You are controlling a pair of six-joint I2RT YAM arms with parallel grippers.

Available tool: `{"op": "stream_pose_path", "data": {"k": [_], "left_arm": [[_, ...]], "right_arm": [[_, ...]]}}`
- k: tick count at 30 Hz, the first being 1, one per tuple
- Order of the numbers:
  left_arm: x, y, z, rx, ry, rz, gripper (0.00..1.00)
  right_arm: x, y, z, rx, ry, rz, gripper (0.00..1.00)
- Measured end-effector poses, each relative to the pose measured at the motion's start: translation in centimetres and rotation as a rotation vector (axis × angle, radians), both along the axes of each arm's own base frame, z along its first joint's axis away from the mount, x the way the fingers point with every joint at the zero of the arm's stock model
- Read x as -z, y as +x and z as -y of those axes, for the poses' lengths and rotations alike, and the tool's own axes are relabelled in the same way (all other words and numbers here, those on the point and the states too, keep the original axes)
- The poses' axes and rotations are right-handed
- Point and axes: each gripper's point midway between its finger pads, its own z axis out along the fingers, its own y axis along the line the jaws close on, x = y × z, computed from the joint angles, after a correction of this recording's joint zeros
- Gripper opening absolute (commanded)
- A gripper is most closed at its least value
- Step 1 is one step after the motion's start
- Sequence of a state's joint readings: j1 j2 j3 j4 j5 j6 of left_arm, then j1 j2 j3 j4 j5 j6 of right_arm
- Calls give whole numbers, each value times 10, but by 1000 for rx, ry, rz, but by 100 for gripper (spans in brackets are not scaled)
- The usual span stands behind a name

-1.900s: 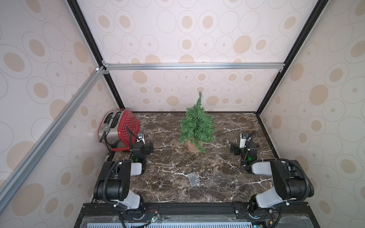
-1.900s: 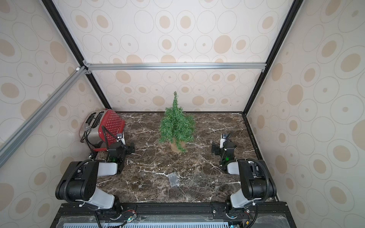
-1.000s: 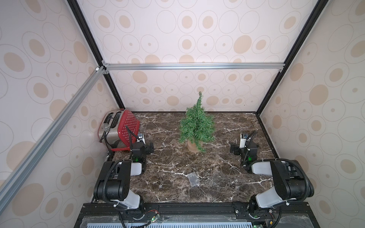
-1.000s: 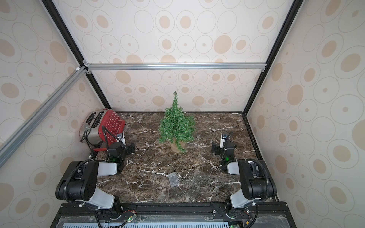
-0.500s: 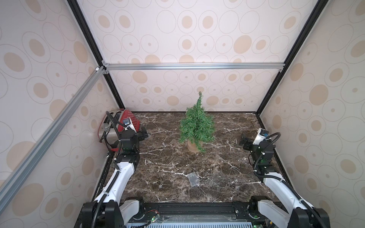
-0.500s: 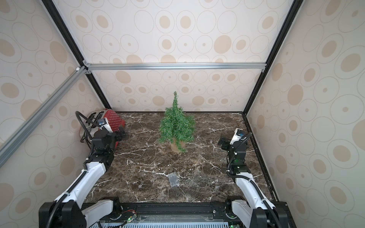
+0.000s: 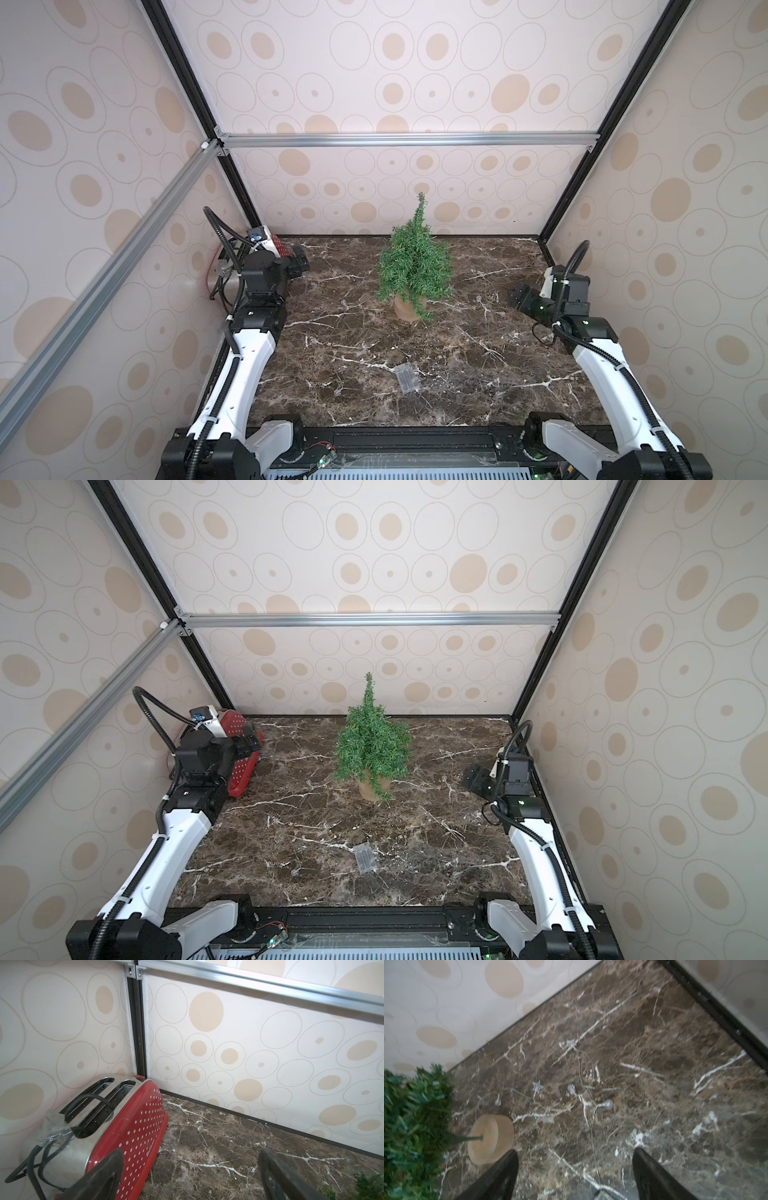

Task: Wrap string light around the christmas tree
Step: Pick up the light string from the center of the board.

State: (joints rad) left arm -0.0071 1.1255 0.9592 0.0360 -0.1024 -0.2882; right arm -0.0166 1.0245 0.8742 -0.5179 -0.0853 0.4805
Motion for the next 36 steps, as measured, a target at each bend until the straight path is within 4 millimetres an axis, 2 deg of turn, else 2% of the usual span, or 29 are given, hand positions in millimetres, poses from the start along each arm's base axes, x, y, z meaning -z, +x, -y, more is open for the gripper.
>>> {"op": "stream_pose_path", "data": {"k": [2,5,7,11,16,21,27,34,35,36], "left_arm": [[11,9,8,20,-1,-37,99],[24,25,28,66,-1,-83,99],[30,31,36,88,-2,-101,99],[37,34,40,98,-1,-118,99],[39,42,43,102,0,-128,99],[55,52,52,121,4,-168,99],[72,57,67,151,9,-208,99],[83,60,79,176,14,-233,99],[82,61,80,178,14,-232,84],[90,58,84,199,7,-272,79]], "right_arm": [[13,-8,-11,-24,-11,-63,79],[36,-16,-25,-50,-40,-163,68],[55,-19,-25,-38,-55,-230,66],[84,-18,-17,6,-88,-324,65],[108,-4,-10,53,-127,-390,59],[126,25,-10,85,-131,-422,45],[144,44,-11,125,-124,-436,35],[161,62,-11,156,-135,-454,31],[162,63,-11,158,-137,-455,30],[164,64,-10,163,-141,-457,30]]}}
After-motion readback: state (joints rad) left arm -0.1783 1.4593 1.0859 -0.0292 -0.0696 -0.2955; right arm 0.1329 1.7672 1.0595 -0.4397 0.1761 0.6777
